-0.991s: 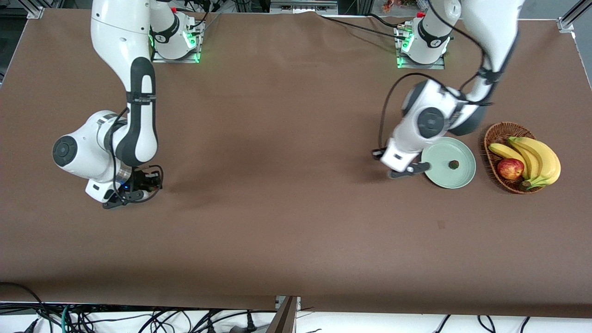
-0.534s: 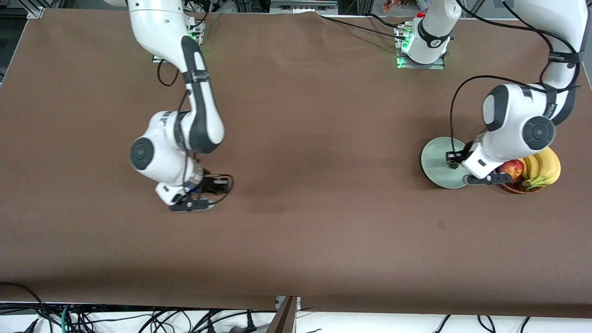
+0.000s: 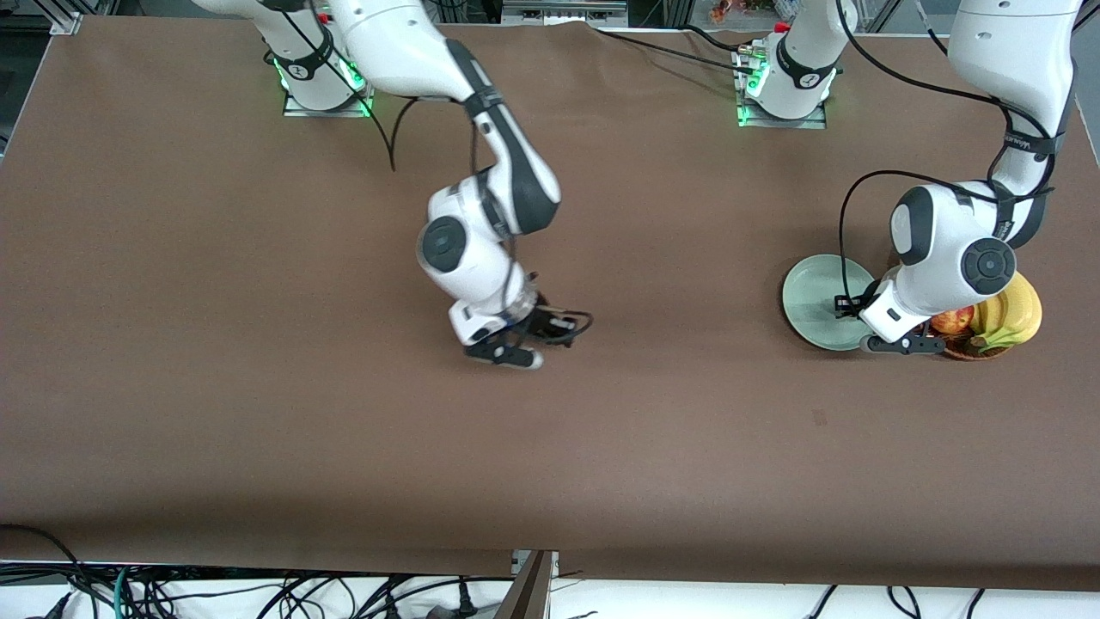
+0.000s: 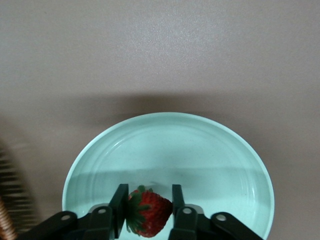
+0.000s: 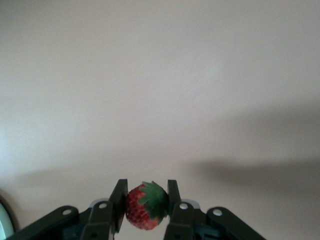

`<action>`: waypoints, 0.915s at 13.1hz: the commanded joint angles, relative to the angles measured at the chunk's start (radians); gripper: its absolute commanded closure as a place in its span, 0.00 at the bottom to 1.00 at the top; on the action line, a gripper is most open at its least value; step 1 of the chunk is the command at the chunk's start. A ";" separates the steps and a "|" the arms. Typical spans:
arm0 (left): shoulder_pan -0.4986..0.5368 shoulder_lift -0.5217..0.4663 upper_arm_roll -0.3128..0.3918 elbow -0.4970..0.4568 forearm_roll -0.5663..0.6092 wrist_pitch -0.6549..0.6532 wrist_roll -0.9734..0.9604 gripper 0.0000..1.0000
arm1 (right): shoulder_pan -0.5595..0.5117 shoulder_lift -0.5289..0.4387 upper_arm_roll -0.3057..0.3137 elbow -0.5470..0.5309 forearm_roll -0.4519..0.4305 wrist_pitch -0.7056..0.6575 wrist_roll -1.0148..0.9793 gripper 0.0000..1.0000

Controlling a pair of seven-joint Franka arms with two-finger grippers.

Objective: Collect all strawberries into plate
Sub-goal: 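Place the strawberry on the plate while the right gripper carries the third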

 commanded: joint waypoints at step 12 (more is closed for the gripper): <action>-0.014 -0.222 -0.019 0.000 -0.042 -0.086 0.049 0.00 | 0.151 0.015 -0.183 0.090 -0.145 -0.247 0.314 0.00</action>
